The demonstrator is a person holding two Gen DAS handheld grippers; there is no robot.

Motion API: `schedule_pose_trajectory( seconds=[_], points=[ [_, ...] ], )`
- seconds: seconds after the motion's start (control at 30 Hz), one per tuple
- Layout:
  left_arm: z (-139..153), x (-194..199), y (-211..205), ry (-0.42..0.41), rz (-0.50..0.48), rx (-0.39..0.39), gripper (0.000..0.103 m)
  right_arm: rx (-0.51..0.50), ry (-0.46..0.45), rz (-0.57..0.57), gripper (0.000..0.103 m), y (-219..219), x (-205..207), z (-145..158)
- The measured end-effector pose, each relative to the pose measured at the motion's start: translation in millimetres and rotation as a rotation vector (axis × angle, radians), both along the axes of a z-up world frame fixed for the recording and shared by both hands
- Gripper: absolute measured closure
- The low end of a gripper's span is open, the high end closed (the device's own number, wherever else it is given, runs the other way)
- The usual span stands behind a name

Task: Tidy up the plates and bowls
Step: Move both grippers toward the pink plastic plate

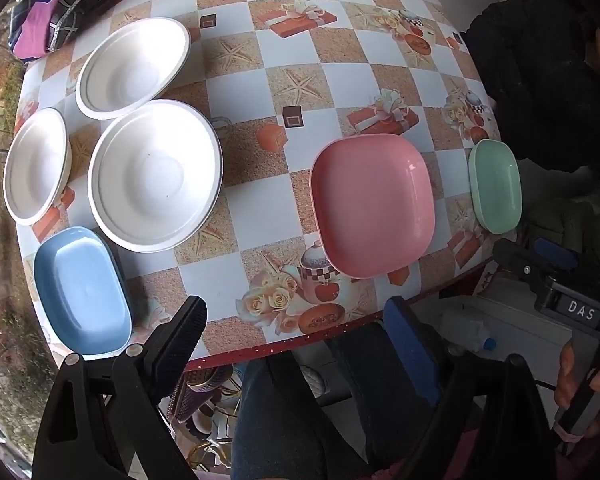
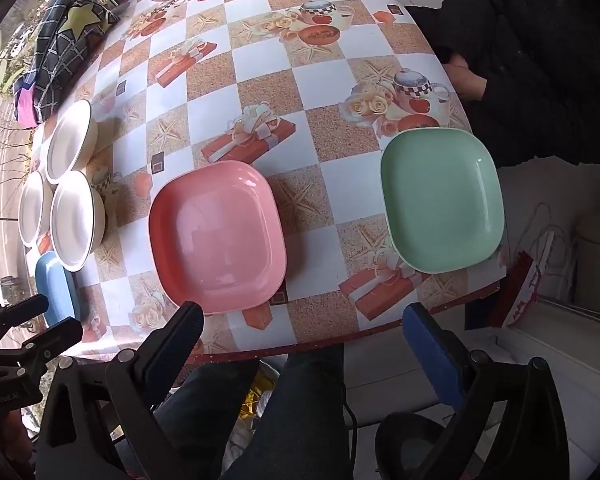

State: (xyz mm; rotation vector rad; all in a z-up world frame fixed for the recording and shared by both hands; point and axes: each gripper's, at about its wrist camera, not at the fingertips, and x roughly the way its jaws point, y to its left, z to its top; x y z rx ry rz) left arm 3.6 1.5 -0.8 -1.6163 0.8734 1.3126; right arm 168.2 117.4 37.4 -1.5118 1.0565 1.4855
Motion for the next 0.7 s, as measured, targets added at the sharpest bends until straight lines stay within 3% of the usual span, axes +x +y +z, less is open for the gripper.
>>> schedule_pose_trajectory(
  seconds=[0.27,0.7],
  points=[
    [-3,-1,4,0.026,0.009,-0.039,0.011,0.002,0.017,0.011,0.002,13,4,-2],
    [-20,-4,16,-0.002,0.0,-0.093,0.011,-0.028,0.03,0.021,0.002,15,-3,-13]
  ],
)
